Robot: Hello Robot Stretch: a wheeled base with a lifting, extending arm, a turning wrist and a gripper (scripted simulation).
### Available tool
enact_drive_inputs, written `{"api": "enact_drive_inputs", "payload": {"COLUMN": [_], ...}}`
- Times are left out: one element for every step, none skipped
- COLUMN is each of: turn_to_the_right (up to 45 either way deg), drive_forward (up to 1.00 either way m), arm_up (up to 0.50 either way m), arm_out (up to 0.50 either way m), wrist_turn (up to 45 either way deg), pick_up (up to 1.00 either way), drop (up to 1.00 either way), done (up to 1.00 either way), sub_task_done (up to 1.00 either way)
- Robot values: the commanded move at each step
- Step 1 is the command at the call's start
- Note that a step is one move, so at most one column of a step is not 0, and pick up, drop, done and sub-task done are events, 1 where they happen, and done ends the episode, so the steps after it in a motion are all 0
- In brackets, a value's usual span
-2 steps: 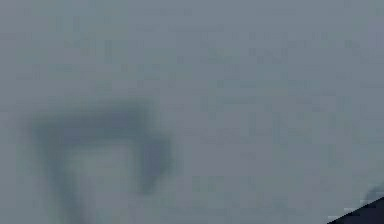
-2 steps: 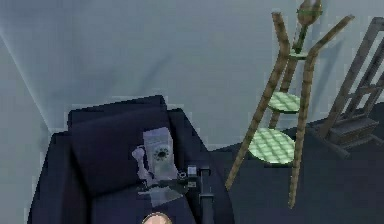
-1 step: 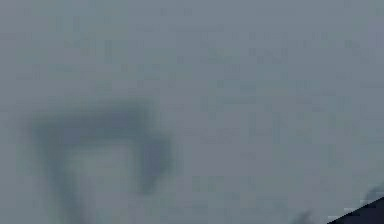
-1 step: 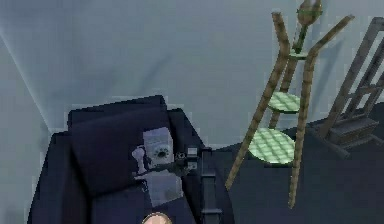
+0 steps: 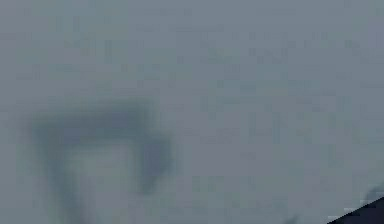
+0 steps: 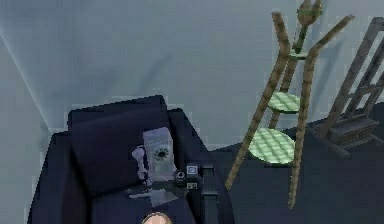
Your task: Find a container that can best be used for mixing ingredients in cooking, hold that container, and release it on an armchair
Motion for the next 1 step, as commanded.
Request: {"api": "enact_drive_inputs", "payload": {"turn_to_the_right": [0.0], "drive_forward": [0.00], "arm_up": [0.00], "arm_out": [0.00], "wrist_turn": [0.0], "pick_up": [0.00], "drop": [0.00], "done": [1.00], "sub_task_done": [0.00]}}
